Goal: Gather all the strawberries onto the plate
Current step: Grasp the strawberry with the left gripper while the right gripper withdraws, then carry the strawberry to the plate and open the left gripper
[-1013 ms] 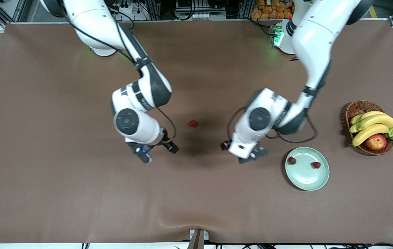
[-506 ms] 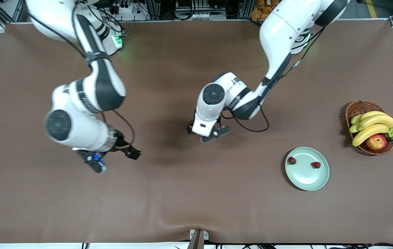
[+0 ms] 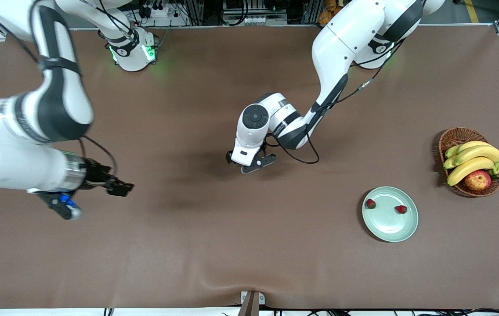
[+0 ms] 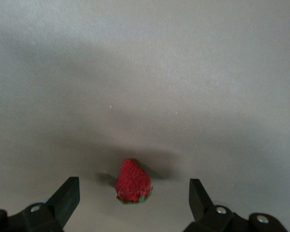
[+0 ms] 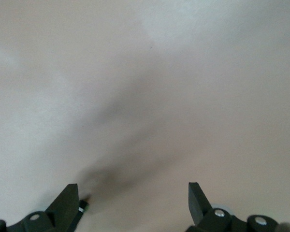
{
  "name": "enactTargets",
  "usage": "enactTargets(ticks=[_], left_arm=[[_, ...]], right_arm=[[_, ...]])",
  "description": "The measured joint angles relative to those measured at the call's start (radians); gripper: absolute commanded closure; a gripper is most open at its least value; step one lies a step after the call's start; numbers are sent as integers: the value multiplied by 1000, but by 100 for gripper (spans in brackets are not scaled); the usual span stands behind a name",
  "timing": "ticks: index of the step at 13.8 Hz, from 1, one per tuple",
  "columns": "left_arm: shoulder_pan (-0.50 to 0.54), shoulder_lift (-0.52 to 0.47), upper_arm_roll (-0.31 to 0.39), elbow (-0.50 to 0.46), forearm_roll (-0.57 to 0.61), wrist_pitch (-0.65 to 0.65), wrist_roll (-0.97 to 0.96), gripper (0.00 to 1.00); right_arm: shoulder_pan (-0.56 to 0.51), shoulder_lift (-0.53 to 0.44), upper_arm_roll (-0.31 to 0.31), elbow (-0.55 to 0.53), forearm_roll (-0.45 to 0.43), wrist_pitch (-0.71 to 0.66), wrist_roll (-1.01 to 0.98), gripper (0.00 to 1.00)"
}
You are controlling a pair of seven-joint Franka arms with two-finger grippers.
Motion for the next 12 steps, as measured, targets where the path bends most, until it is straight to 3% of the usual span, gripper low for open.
enactTargets(ticks=[2, 3, 6, 9, 11, 12], left_arm=[[-4, 3, 0, 1, 0, 1, 0, 4], [-4, 3, 0, 2, 0, 1, 0, 19], [-4, 6, 2, 2, 1, 1, 0, 49], [-4, 9, 3, 3, 1, 1, 1, 63], [-5, 9, 3, 3, 1, 1, 2, 100], [-5, 9, 3, 3, 1, 1, 2, 100]], right_arm=[[-60, -42, 17, 1, -48, -56, -110, 0], [-74, -69, 21, 1, -80, -80, -168, 0], [-89, -167, 22, 1, -137, -153, -334, 0], [-124, -254, 24, -4, -153, -205, -415, 0], [-150, -289, 37, -11, -169, -210, -431, 0], [-169, -303, 58, -14, -181, -210, -433, 0]])
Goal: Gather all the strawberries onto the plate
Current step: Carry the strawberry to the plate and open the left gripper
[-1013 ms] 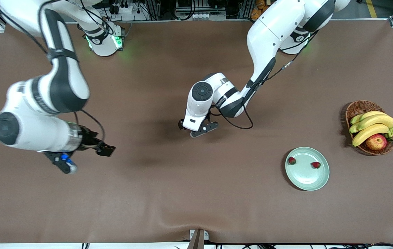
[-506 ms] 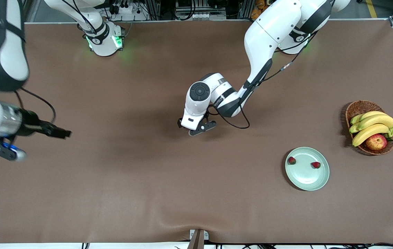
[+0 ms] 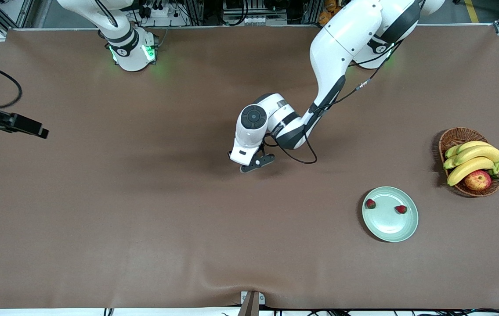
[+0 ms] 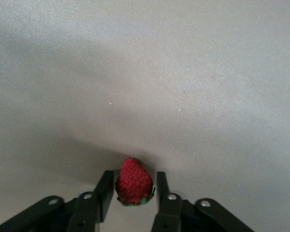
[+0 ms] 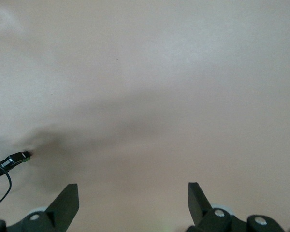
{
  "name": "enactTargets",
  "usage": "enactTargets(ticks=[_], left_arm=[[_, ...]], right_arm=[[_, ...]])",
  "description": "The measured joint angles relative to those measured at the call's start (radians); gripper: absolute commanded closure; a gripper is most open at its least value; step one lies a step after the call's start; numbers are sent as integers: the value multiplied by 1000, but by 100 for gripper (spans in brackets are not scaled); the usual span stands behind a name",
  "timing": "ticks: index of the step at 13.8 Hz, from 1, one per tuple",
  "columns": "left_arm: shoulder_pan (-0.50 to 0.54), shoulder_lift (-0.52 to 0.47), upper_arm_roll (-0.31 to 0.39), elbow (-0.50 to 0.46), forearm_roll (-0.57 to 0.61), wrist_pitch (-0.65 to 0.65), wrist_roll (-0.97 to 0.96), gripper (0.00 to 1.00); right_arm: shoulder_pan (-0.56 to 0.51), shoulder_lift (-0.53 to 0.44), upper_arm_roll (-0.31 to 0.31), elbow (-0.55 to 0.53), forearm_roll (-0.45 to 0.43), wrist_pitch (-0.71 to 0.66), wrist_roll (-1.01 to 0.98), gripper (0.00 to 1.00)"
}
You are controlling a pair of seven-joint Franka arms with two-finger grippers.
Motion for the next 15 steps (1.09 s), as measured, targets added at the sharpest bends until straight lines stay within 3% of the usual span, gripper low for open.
enactTargets(ticks=[3, 7, 10, 15], left_arm=[[0, 0, 0, 2, 0, 0, 0, 100], [32, -16, 12, 35, 0, 5, 6, 100], [148, -89, 16, 50, 0, -30, 3, 100], [444, -184, 21, 43, 1, -178, 26, 100]], right_arm=[[-44, -70, 58, -62, -32, 25, 0, 0], [-59, -211, 64, -250, -43, 114, 0, 0], [-108, -231, 65, -289, -45, 142, -39, 0], [-158, -202, 68, -252, -48, 150, -89, 0]])
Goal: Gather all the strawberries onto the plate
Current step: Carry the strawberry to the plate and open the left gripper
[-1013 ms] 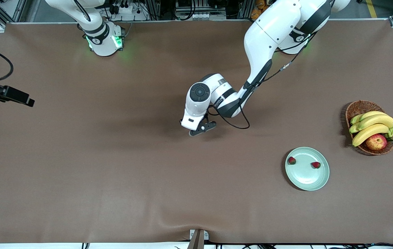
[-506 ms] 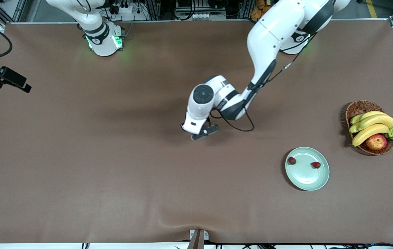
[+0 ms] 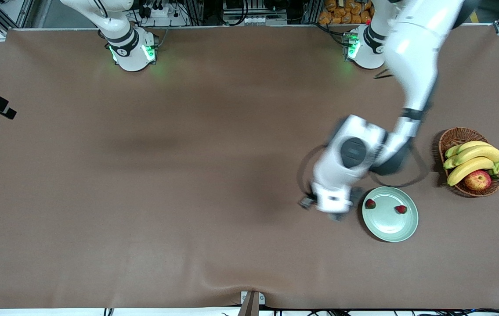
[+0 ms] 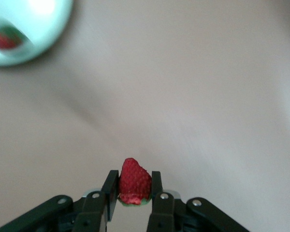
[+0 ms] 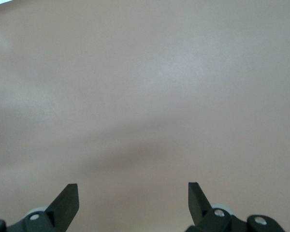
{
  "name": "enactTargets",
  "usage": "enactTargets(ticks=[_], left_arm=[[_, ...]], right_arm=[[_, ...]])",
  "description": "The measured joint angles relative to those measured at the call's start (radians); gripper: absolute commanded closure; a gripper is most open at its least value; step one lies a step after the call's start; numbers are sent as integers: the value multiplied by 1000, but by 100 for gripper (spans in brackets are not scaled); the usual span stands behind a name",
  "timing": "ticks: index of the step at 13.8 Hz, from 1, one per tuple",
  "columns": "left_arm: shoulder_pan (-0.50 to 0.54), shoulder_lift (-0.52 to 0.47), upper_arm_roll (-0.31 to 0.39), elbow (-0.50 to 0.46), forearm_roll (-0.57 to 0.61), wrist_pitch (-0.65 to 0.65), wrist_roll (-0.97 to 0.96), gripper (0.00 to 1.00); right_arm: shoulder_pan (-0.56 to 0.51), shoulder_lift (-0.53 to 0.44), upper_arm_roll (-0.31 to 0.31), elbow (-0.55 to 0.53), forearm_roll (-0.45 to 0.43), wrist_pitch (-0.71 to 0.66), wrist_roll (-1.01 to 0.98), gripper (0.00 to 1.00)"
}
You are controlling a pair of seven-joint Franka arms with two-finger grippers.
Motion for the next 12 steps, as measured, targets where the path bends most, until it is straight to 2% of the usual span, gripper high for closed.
enactTargets(ticks=[4, 10, 11, 12], left_arm=[[175, 4, 0, -66, 0, -16, 156, 100], [282, 37, 1, -98, 4, -12, 356, 100], [293, 49, 1, -98, 11, -8, 384, 88], [302, 61, 1, -98, 17, -4, 403, 39]], right_arm=[[25, 12, 36, 15, -57, 0, -1, 0], [31, 13, 37, 25, -58, 0, 0, 0], [31, 14, 37, 26, -58, 0, 0, 0], [31, 14, 38, 27, -58, 0, 0, 0]])
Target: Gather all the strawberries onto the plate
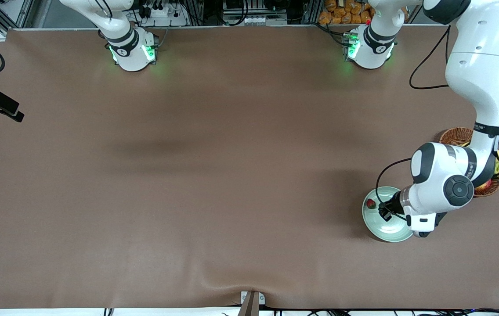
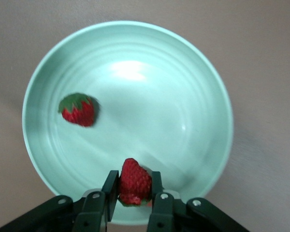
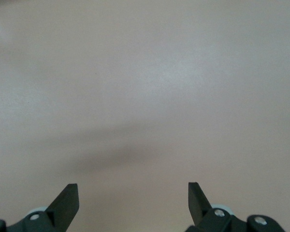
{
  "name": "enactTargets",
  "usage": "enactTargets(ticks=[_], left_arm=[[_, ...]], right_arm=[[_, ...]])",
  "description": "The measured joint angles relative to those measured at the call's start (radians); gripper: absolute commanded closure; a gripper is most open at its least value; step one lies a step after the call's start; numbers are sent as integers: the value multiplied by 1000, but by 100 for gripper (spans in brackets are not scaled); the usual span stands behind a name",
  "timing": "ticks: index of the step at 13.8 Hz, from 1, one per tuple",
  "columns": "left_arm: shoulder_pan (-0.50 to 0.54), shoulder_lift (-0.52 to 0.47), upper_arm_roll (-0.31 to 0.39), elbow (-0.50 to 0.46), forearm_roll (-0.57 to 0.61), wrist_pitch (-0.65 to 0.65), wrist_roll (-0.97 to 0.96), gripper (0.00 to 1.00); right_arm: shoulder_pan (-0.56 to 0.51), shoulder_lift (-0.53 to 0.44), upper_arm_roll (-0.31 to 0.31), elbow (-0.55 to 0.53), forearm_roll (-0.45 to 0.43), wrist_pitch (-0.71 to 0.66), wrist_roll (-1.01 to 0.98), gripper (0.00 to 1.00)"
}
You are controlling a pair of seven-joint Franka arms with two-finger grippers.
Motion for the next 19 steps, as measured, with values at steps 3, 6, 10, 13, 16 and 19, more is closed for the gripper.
enactTargets(ticks=[3, 6, 10, 13, 16, 19], left_arm=[[10, 23, 0, 0, 6, 10, 17, 0], [9, 15, -5, 7, 8, 10, 17, 0], [4, -87, -20, 27, 13, -60, 44, 0], [-10, -256, -48, 36, 15, -251, 196, 0], [-12, -423, -88, 31, 11, -405, 331, 0], [-13, -547, -79, 26, -67, -501, 504, 0]], right_arm=[[2, 0, 1, 2, 0, 0, 0, 0], [2, 0, 2, 2, 0, 0, 0, 0], [3, 1, 2, 2, 0, -1, -1, 0], [8, 3, 3, 3, 0, 0, -1, 0], [9, 3, 2, 3, 0, -1, -1, 0], [9, 3, 1, 3, 0, -1, -1, 0]])
